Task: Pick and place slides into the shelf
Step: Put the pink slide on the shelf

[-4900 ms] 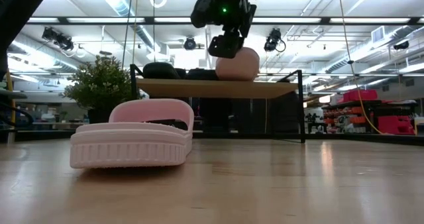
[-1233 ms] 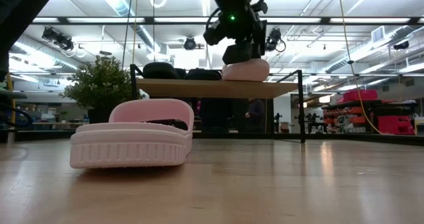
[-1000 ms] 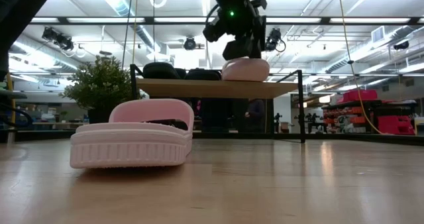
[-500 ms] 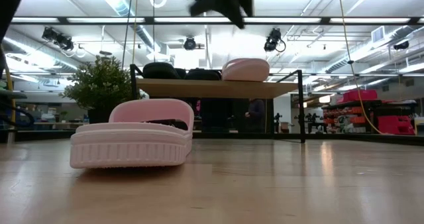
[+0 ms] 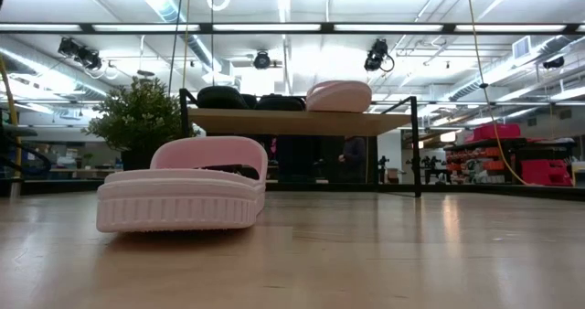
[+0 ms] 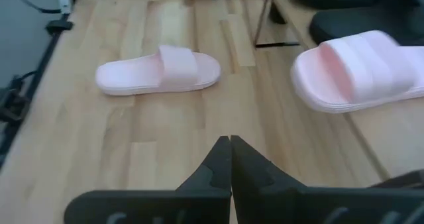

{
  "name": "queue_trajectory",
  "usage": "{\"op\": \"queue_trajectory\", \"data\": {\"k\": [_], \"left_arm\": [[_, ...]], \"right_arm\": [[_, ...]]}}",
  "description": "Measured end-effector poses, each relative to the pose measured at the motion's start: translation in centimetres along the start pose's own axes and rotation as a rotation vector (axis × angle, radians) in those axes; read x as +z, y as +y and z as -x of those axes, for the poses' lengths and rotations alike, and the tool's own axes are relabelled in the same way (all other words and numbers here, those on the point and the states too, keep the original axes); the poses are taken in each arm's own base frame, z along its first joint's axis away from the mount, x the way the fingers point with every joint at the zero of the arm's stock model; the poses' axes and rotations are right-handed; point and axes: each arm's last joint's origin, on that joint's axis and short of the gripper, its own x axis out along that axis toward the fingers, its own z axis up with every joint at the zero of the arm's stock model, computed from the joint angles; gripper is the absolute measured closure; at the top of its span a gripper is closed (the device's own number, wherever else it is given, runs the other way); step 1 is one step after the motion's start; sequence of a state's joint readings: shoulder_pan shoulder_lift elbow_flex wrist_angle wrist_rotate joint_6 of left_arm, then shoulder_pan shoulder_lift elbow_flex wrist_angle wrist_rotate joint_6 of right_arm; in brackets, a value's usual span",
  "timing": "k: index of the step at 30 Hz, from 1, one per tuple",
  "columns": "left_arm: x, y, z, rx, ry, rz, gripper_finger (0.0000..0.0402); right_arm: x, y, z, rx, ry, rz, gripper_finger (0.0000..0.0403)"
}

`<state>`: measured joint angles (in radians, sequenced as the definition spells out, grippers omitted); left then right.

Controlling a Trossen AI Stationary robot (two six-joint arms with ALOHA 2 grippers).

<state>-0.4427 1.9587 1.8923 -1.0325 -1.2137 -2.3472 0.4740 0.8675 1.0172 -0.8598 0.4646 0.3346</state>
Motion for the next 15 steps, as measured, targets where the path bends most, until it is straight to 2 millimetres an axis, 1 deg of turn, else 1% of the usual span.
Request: {"op": "queue_trajectory", "data": {"k": [3,7,12,15], "left_arm": [[-0.4,0.4,1.3,-0.024,0.014,-0.037,0.0217],[-1.0,1.0,2.8,-0.053,0.030,-0.069,0.0221],[-1.3,1.2,4.3,-0.138,-0.005,-0.102,0.0218],[-1.3,1.4,5.0,-0.170,-0.022,-0.125,0.0220]], "right_arm": [[0.0,0.2,-0.2,0.025,0.015,0.002,0.0403],[0.2,0.7,-0.9,0.049,0.033,0.004,0.0403],[1.0,2.2,-2.8,0.118,0.025,0.017,0.0403],[1.3,3.0,-4.1,0.127,0.022,0.013,0.0403]]}}
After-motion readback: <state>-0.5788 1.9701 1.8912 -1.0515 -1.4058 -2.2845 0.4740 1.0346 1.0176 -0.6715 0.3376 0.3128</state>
